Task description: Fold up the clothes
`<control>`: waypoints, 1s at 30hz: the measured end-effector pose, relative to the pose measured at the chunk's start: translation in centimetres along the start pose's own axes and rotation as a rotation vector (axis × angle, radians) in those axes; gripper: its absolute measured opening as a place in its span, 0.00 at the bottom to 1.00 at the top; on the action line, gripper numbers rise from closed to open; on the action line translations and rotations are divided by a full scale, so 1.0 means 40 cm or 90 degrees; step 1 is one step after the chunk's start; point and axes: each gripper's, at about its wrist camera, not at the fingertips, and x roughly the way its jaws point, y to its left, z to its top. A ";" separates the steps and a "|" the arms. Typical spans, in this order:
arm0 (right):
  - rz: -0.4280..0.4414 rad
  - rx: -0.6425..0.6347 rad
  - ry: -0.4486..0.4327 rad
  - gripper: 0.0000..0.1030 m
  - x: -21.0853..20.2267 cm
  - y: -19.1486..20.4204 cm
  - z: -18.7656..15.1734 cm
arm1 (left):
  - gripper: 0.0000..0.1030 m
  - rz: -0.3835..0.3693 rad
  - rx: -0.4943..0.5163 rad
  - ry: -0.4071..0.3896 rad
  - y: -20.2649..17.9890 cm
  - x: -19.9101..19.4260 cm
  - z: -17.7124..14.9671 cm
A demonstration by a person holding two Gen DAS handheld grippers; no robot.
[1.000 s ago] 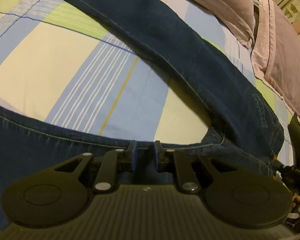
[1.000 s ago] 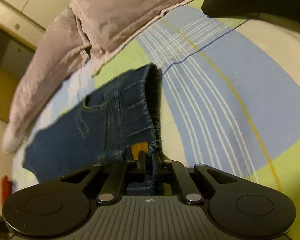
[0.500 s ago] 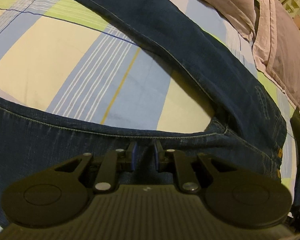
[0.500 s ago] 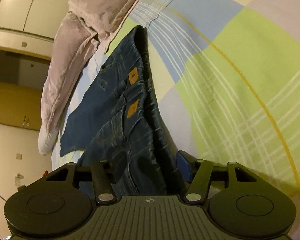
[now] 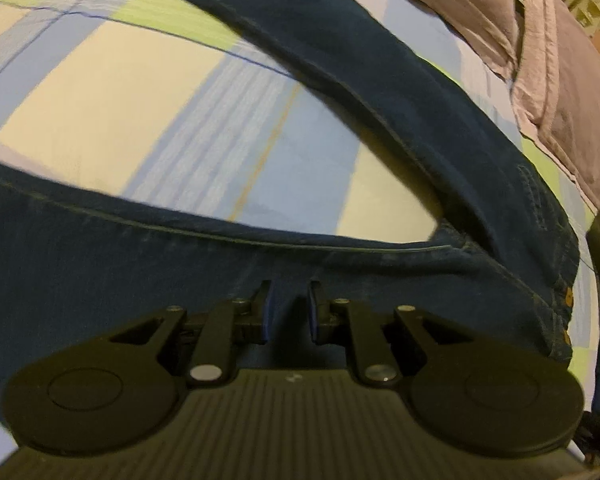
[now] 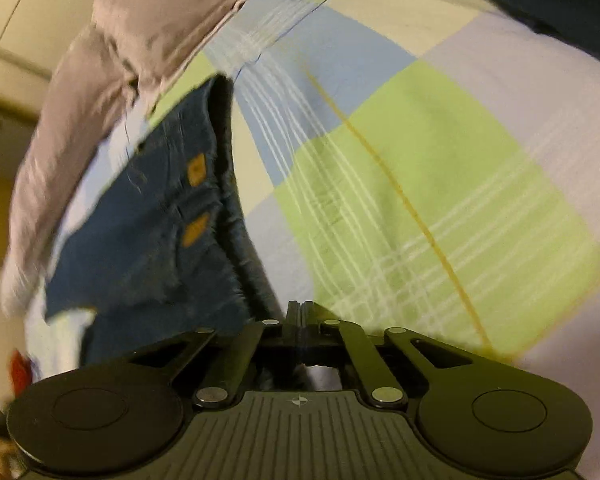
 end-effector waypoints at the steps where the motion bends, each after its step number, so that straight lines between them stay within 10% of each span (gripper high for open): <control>1: 0.005 0.033 -0.014 0.41 -0.023 -0.004 -0.017 | 0.13 0.004 -0.008 -0.003 0.018 -0.011 -0.002; 3: 0.015 0.102 -0.045 0.80 -0.069 -0.014 -0.052 | 0.16 0.015 -0.025 -0.012 0.061 -0.036 -0.006; 12: 0.060 0.285 -0.065 0.79 -0.048 -0.007 -0.252 | 0.18 0.088 -0.131 -0.059 0.341 -0.159 -0.025; 13: 0.045 0.272 -0.071 0.76 -0.038 0.012 -0.250 | 0.18 0.098 -0.151 -0.065 0.382 -0.173 -0.026; 16: -0.013 0.223 -0.077 0.23 -0.015 0.066 -0.238 | 0.18 0.122 -0.209 -0.083 0.490 -0.213 -0.029; 24: -0.142 0.114 -0.090 0.13 -0.010 0.130 -0.222 | 0.27 0.209 -0.292 -0.125 0.715 -0.297 -0.034; 30: -0.164 0.144 -0.142 0.28 0.030 0.146 -0.262 | 0.30 0.196 -0.428 -0.158 0.879 -0.301 -0.072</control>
